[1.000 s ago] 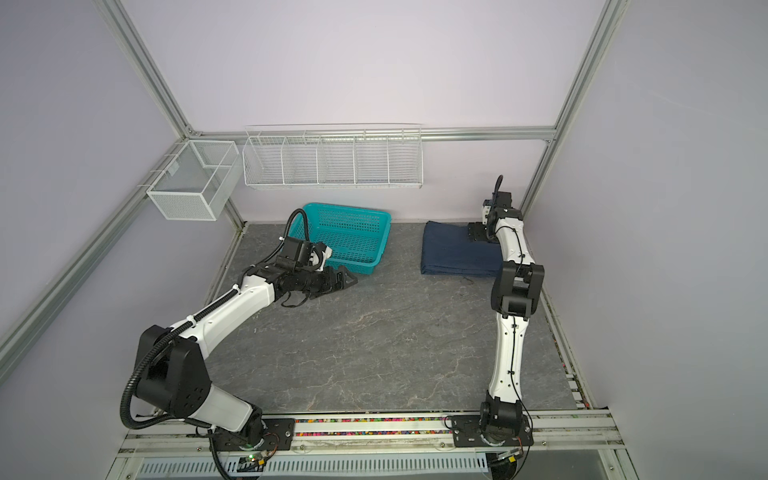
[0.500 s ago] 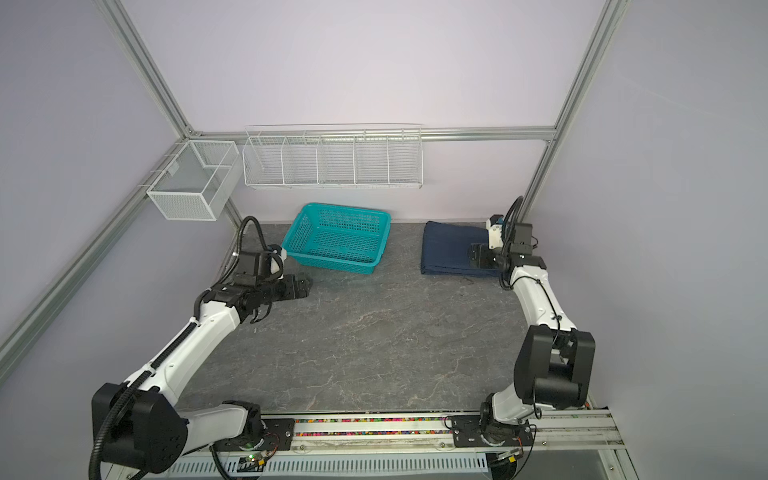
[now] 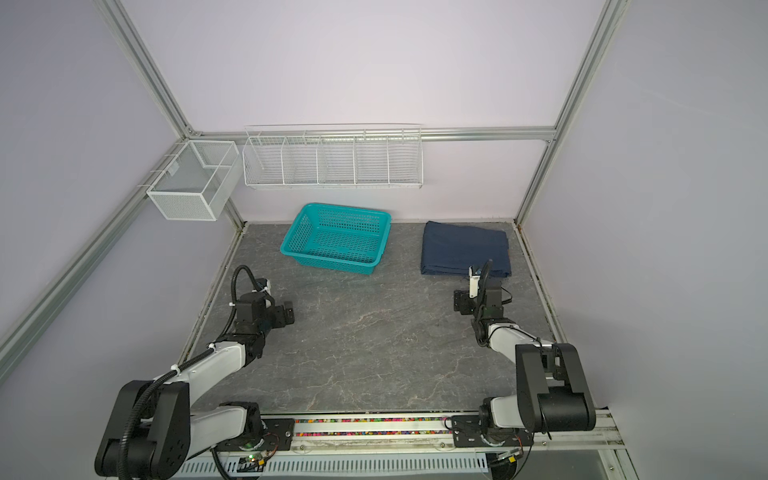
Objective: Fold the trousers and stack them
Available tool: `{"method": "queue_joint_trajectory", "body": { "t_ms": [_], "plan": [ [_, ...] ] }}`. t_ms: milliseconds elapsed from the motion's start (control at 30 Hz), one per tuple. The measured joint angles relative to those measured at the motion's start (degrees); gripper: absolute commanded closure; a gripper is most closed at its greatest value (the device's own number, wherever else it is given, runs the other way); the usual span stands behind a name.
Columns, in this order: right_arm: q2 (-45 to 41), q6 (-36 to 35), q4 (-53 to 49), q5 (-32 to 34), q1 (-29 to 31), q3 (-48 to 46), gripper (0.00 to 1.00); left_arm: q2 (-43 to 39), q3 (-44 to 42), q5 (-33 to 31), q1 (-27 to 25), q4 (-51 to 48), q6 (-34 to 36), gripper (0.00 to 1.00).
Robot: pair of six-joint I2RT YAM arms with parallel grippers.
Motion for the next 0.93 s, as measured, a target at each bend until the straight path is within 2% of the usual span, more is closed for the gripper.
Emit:
{"method": "queue_joint_trajectory", "body": {
  "t_ms": [233, 667, 933],
  "plan": [
    [5.57, -0.28, 16.57, 0.94, -1.31, -4.90, 0.11, 8.44, 0.04, 0.33, 0.00, 18.03, 4.17, 0.01],
    [6.16, -0.26, 21.40, 0.09, -1.92, -5.20, 0.12, 15.21, -0.66, 2.51, 2.51, 32.04, 5.01, 0.01],
    [6.16, -0.26, 21.40, -0.13, -2.19, -5.20, 0.12, 16.28, -1.46, 3.15, 2.78, 35.60, 4.98, 0.01]
  ]
}}
